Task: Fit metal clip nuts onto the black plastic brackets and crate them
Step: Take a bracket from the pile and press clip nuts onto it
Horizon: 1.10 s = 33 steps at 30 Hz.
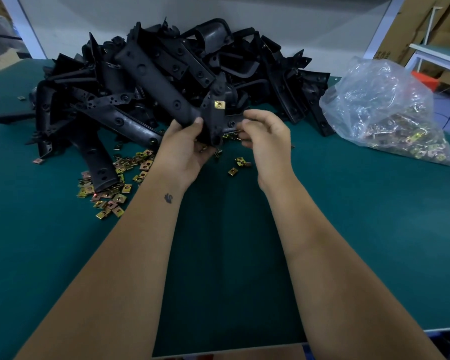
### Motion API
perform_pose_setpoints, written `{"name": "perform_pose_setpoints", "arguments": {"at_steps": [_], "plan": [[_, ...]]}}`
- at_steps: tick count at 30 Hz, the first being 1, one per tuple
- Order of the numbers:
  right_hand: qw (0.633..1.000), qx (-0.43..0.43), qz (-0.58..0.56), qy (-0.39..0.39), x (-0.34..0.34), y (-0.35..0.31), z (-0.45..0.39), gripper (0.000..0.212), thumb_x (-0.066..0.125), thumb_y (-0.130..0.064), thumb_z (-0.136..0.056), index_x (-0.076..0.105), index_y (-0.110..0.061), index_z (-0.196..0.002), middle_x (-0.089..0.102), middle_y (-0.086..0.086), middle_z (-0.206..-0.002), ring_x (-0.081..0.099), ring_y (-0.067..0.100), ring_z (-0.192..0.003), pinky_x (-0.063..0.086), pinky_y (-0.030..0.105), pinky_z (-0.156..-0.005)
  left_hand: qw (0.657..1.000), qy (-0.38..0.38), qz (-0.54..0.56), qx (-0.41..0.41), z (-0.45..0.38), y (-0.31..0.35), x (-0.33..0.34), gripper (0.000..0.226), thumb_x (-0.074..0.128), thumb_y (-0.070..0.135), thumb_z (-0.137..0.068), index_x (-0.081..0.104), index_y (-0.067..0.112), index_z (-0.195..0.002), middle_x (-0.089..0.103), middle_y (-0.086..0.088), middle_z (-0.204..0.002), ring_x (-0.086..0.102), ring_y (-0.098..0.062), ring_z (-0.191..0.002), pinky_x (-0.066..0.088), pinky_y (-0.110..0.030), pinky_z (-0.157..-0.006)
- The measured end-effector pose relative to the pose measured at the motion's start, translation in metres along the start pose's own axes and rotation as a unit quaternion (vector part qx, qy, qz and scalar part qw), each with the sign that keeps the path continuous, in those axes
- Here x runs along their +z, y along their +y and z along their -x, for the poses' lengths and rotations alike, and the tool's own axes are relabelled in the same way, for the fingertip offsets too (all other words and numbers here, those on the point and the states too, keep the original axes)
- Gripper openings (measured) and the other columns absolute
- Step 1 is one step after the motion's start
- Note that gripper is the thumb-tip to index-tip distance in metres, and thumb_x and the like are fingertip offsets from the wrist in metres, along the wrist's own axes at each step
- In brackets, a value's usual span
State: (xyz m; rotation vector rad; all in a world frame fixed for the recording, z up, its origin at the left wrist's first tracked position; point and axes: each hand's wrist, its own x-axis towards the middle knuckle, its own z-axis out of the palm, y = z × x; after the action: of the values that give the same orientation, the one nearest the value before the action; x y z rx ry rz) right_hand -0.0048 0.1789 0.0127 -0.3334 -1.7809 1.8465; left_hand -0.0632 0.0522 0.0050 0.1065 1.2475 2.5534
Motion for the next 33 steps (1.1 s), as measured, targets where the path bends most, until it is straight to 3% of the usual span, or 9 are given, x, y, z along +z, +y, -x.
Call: {"name": "perform_pose_setpoints", "arguments": {"at_steps": [2, 4, 8, 10, 15, 20, 24, 28, 33], "plan": [[0.992, -0.04, 0.115, -0.009, -0.002, 0.003, -0.001, 0.016, 0.064, -0.015, -0.089, 0.07, -0.023, -0.101, 0.069, -0.008, -0.092, 0.063, -0.003, -0.081, 0.047, 0.01, -0.07, 0.999, 0.017, 0.035, 0.01, -0.003, 0.004, -0.004, 0.016, 0.047, 0.008, -0.103, 0.06, 0.017, -0.101, 0.075, -0.002, -0.093, 0.073, -0.017, -0.083, 0.059, -0.032, -0.066], [0.968, -0.078, 0.232, -0.055, 0.0, 0.006, 0.001, 0.019, 0.064, -0.02, -0.088, 0.07, -0.028, -0.104, 0.065, -0.011, -0.1, 0.06, 0.005, -0.096, 0.046, 0.018, -0.082, 0.998, 0.028, 0.049, 0.018, -0.004, 0.006, -0.008, 0.016, 0.047, 0.008, -0.103, 0.059, 0.016, -0.099, 0.075, -0.002, -0.093, 0.072, -0.017, -0.087, 0.059, -0.033, -0.068], [0.843, -0.124, 0.497, -0.167, 0.011, 0.016, 0.006, 0.039, 0.062, -0.03, -0.086, 0.065, -0.024, -0.125, 0.059, 0.002, -0.119, 0.044, 0.026, -0.117, 0.036, 0.034, -0.097, 0.997, 0.032, 0.07, 0.016, -0.004, 0.006, -0.011, 0.013, 0.049, 0.006, -0.102, 0.057, 0.015, -0.097, 0.077, -0.001, -0.081, 0.073, -0.016, -0.078, 0.059, -0.033, -0.068], [0.811, -0.134, 0.542, -0.175, 0.014, 0.018, 0.006, 0.037, 0.062, -0.029, -0.087, 0.067, -0.021, -0.123, 0.058, 0.006, -0.117, 0.044, 0.03, -0.113, 0.037, 0.037, -0.094, 0.997, 0.035, 0.065, 0.012, -0.004, 0.006, -0.011, 0.012, 0.05, 0.006, -0.102, 0.058, 0.015, -0.098, 0.077, -0.001, -0.08, 0.074, -0.015, -0.076, 0.059, -0.032, -0.066], [0.842, -0.143, 0.497, -0.151, 0.011, 0.016, 0.007, 0.023, 0.064, -0.019, -0.087, 0.072, -0.019, -0.109, 0.065, 0.004, -0.108, 0.05, 0.027, -0.106, 0.042, 0.036, -0.088, 0.997, 0.05, 0.054, 0.006, -0.005, 0.004, -0.01, 0.012, 0.051, 0.005, -0.101, 0.058, 0.014, -0.098, 0.073, -0.006, -0.093, 0.071, -0.02, -0.086, 0.06, -0.034, -0.067], [0.886, -0.107, 0.433, -0.13, 0.011, 0.015, 0.004, 0.021, 0.067, -0.021, -0.089, 0.069, -0.015, -0.109, 0.067, 0.0, -0.104, 0.059, 0.022, -0.104, 0.05, 0.037, -0.089, 0.994, 0.057, 0.092, 0.001, -0.002, 0.006, -0.007, 0.012, 0.049, 0.002, -0.102, 0.057, 0.01, -0.097, 0.07, -0.01, -0.097, 0.069, -0.022, -0.088, 0.06, -0.034, -0.064], [0.936, -0.084, 0.331, -0.084, 0.009, 0.013, 0.004, 0.016, 0.062, -0.019, -0.094, 0.066, -0.021, -0.109, 0.058, -0.02, -0.085, 0.057, -0.001, -0.083, 0.046, 0.015, -0.074, 0.993, 0.054, 0.102, -0.011, -0.001, 0.006, -0.006, 0.011, 0.048, 0.004, -0.102, 0.058, 0.006, -0.107, 0.069, -0.011, -0.1, 0.068, -0.022, -0.092, 0.06, -0.033, -0.065], [0.984, -0.048, 0.164, -0.057, 0.007, 0.007, 0.003, 0.02, 0.06, -0.004, -0.092, 0.069, -0.019, -0.1, 0.071, -0.006, -0.086, 0.067, 0.003, -0.081, 0.053, 0.019, -0.079, 0.994, 0.048, 0.092, -0.024, 0.0, 0.008, -0.005, 0.016, 0.058, 0.008, -0.098, 0.059, 0.006, -0.113, 0.072, -0.009, -0.094, 0.069, -0.021, -0.092, 0.06, -0.03, -0.066], [0.998, 0.001, 0.016, -0.056, 0.005, 0.002, 0.003, 0.019, 0.064, 0.002, -0.09, 0.067, -0.013, -0.102, 0.072, -0.001, -0.079, 0.068, 0.004, -0.069, 0.053, 0.015, -0.069, 0.996, 0.029, 0.085, -0.03, 0.003, 0.008, -0.005, 0.028, 0.065, 0.005, -0.092, 0.058, 0.006, -0.119, 0.069, -0.01, -0.107, 0.067, -0.022, -0.1, 0.06, -0.031, -0.078]]}}
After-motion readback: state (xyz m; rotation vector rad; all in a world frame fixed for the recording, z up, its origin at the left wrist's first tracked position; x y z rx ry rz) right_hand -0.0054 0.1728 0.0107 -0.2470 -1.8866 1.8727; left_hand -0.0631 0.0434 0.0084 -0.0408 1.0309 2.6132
